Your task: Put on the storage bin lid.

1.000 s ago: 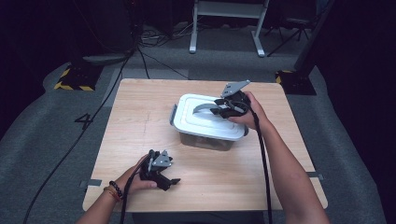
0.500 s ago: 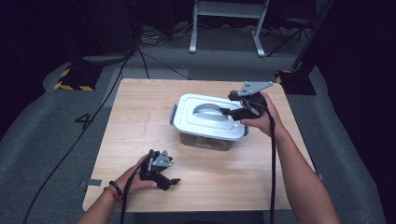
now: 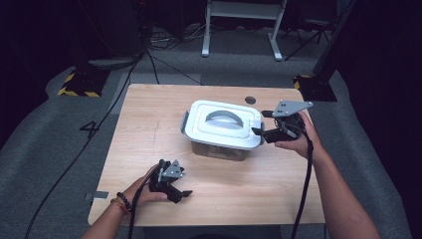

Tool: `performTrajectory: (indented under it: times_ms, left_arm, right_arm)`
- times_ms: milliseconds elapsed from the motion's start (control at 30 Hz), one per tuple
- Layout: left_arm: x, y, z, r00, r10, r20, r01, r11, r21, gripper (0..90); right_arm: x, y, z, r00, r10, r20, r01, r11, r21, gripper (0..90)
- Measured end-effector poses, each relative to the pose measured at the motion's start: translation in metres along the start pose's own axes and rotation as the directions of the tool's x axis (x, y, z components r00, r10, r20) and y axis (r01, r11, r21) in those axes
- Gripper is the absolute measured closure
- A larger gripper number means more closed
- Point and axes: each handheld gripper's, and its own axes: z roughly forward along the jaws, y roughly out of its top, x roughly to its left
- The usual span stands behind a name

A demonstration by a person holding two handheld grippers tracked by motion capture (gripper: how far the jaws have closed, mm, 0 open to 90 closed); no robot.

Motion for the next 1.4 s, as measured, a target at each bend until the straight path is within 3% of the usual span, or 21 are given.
performTrajectory:
  times_ms: [600,1000,1400]
  left_arm:
    - [0.0,0.001,0.0,1.0,0.003,0.0,-0.003,1.0,0.001,12.7]
    - [0.0,0.0,0.0,1.0,0.002,-0.002,-0.002,1.0,0.001,12.7]
    - [0.0,0.0,0.0,1.0,0.002,-0.002,-0.002,1.0,0.0,12.7]
  right_arm:
    - [0.011,-0.065,-0.029,0.9972,0.041,0.063,-0.044,0.998,0.049,30.3]
    - [0.02,-0.101,-0.025,0.9944,0.061,0.086,-0.071,0.991,0.109,28.7]
    - [0.03,-0.134,-0.016,0.9921,0.073,0.102,-0.092,0.976,0.198,27.8]
